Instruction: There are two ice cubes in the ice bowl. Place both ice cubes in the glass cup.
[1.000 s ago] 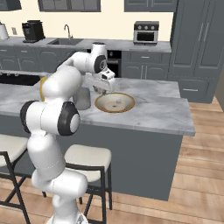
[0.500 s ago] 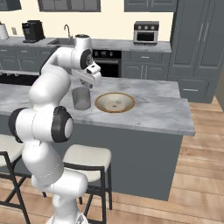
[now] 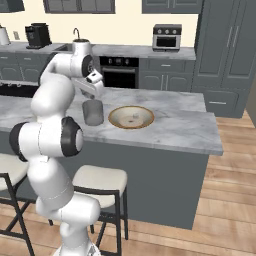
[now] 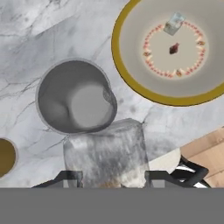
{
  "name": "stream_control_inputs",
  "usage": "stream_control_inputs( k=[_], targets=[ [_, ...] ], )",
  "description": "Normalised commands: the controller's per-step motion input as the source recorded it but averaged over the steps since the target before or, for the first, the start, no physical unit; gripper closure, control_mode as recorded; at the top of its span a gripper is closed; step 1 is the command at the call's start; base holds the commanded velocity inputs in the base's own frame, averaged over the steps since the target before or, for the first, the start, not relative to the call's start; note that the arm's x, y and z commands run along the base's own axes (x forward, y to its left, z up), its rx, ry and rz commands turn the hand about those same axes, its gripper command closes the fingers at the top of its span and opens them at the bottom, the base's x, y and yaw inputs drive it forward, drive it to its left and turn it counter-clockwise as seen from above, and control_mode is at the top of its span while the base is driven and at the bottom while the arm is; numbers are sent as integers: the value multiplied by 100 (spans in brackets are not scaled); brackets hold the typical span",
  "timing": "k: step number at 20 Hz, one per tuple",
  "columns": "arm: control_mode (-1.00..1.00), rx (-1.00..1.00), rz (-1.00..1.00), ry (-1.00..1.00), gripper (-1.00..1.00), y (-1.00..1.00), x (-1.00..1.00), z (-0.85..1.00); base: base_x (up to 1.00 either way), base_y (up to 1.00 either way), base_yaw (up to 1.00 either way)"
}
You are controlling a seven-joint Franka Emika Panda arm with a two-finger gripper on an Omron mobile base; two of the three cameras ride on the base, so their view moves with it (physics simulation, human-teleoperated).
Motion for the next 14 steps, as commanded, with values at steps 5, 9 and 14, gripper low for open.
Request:
stream_control_inputs(
  k=[5,9,14],
  targets=[
    [-100,0,0,0,100,7,27,-11,0,0,0],
    [-100,-1,1,0,100,3,41,-25,0,0,0],
    [-100,0,2,0,100,10,45,-20,0,0,0]
  ],
)
